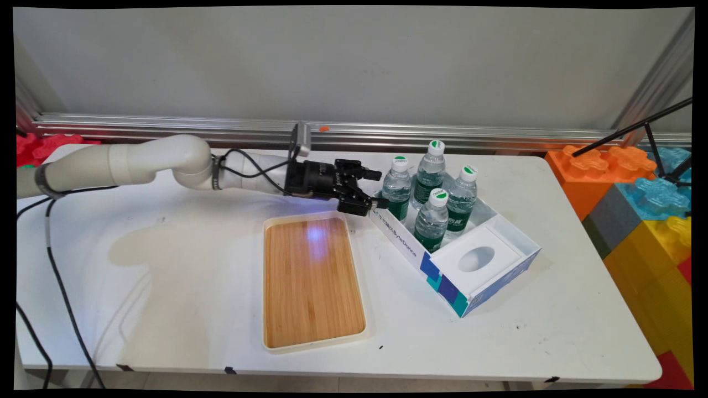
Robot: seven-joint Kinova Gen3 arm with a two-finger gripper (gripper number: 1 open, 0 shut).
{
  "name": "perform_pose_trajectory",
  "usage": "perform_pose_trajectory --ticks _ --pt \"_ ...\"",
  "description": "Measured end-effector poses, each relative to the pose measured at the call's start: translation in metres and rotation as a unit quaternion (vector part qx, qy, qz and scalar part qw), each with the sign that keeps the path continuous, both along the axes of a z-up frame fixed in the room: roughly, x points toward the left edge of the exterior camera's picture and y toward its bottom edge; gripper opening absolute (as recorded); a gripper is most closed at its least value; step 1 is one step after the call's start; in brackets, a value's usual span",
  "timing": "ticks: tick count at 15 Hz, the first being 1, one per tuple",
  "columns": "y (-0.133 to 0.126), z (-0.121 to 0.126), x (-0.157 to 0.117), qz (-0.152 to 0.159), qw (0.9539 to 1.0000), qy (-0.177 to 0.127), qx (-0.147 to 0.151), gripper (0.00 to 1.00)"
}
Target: Pick up the green bottle from the white box, then place the picked object on the tray
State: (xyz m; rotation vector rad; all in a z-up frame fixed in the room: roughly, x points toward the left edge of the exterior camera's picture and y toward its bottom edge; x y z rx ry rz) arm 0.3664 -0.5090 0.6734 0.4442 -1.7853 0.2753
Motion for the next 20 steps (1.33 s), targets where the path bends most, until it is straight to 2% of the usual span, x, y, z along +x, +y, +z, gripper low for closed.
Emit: perform_pose_trajectory --ticks 12,13,20 --pt "-0.019 -0.014 -0.035 -0.003 0.9999 -0.002 -0.013 1.0" --pt "-0.02 -0.014 -0.036 -0.003 0.9998 -0.003 -0.017 0.0" --pt "-0.024 -0.013 -0.04 0.001 0.9996 -0.008 -0.028 0.0"
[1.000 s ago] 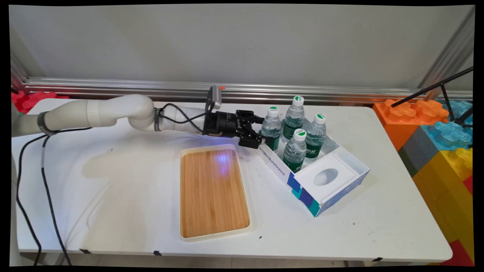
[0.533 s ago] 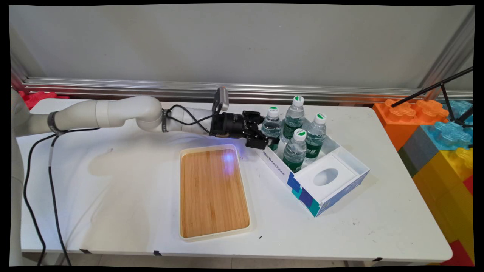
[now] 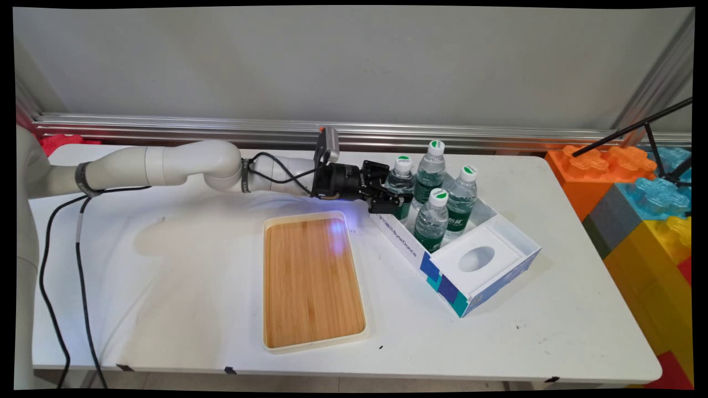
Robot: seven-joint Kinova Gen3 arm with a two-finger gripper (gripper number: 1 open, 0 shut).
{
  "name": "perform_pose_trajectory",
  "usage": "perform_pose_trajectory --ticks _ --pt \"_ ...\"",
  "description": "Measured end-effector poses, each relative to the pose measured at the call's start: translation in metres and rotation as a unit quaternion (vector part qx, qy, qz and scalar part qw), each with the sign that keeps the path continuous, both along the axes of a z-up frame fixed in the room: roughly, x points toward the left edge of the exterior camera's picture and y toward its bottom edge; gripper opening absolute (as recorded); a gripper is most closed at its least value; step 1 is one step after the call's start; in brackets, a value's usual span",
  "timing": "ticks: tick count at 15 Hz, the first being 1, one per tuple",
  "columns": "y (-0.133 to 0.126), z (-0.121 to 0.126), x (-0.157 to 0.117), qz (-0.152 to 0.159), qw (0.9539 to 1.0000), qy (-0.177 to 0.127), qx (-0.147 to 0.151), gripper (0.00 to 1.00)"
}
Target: Place the picked object on the tray
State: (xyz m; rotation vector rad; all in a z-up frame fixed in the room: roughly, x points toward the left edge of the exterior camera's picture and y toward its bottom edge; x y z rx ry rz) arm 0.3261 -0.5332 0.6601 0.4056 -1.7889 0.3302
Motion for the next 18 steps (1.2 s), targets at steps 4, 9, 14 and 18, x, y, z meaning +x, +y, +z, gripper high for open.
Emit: perform_pose_trajectory --ticks 4,9,14,18 --pt "0.0 0.005 0.001 0.004 1.0 0.004 0.001 0.0" --pt "0.005 0.018 0.002 0.004 0.9999 0.016 -0.001 0.0" --pt "0.018 0.04 0.007 -0.001 0.9994 0.034 -0.004 0.0" --pt "0.031 0.049 0.015 -0.006 0.9992 0.039 -0.002 0.0"
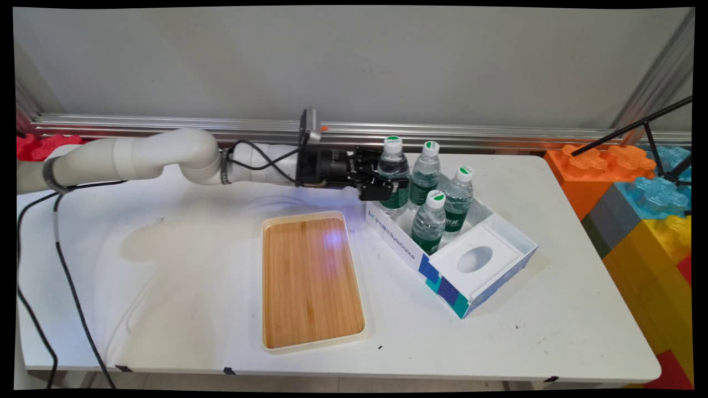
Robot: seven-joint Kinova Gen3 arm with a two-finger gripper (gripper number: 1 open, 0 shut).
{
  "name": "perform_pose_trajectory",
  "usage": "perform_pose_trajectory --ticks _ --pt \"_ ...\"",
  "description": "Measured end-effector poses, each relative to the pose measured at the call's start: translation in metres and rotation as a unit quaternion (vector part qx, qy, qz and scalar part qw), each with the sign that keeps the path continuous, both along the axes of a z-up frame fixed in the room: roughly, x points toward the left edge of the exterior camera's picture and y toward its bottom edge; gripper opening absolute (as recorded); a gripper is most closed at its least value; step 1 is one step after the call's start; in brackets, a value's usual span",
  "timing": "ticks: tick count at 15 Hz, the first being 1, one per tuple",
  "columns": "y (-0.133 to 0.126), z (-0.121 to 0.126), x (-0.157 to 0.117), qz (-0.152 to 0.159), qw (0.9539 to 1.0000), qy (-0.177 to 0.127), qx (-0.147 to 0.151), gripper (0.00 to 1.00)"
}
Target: Place the picked object on the tray
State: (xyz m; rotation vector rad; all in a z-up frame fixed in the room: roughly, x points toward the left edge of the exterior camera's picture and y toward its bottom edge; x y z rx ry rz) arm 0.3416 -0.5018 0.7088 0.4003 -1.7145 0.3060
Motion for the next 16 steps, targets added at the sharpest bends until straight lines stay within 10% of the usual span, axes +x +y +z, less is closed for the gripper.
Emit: perform_pose_trajectory --ticks 16 --pt "0.084 -0.018 0.096 -0.024 0.9981 -0.041 0.04 0.0"
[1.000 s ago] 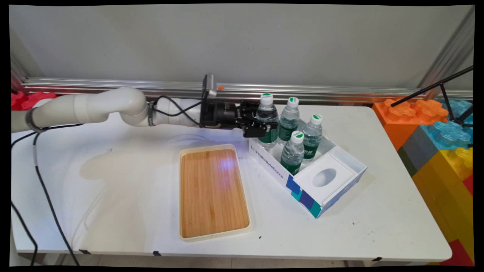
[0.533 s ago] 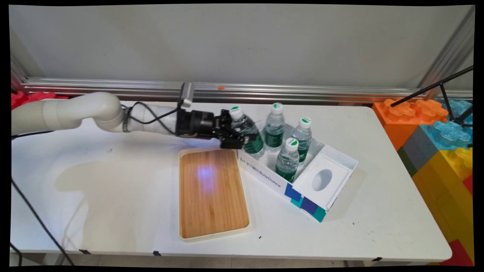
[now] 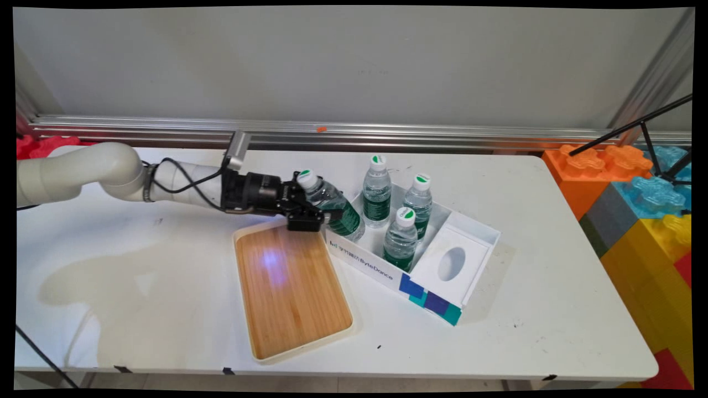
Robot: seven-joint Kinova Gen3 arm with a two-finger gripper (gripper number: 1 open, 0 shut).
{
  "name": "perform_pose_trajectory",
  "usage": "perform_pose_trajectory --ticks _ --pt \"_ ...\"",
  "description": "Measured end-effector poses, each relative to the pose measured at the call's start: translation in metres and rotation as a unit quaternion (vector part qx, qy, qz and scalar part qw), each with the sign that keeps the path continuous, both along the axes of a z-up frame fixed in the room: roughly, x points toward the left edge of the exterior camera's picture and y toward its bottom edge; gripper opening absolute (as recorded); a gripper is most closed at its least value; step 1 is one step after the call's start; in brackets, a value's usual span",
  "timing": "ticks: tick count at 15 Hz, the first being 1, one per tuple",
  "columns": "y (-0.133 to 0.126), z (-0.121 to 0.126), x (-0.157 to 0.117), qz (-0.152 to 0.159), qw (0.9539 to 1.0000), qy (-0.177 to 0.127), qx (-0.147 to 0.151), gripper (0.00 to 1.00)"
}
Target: Place the picked object on the tray
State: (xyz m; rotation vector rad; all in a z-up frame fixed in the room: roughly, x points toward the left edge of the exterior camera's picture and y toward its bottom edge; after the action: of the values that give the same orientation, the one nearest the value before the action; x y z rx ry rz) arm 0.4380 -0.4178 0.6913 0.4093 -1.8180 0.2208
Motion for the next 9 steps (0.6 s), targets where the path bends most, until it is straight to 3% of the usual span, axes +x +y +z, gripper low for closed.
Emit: perform_pose_trajectory --ticks 9 --pt "0.006 -0.003 0.015 0.006 1.0 -0.004 0.005 0.0"
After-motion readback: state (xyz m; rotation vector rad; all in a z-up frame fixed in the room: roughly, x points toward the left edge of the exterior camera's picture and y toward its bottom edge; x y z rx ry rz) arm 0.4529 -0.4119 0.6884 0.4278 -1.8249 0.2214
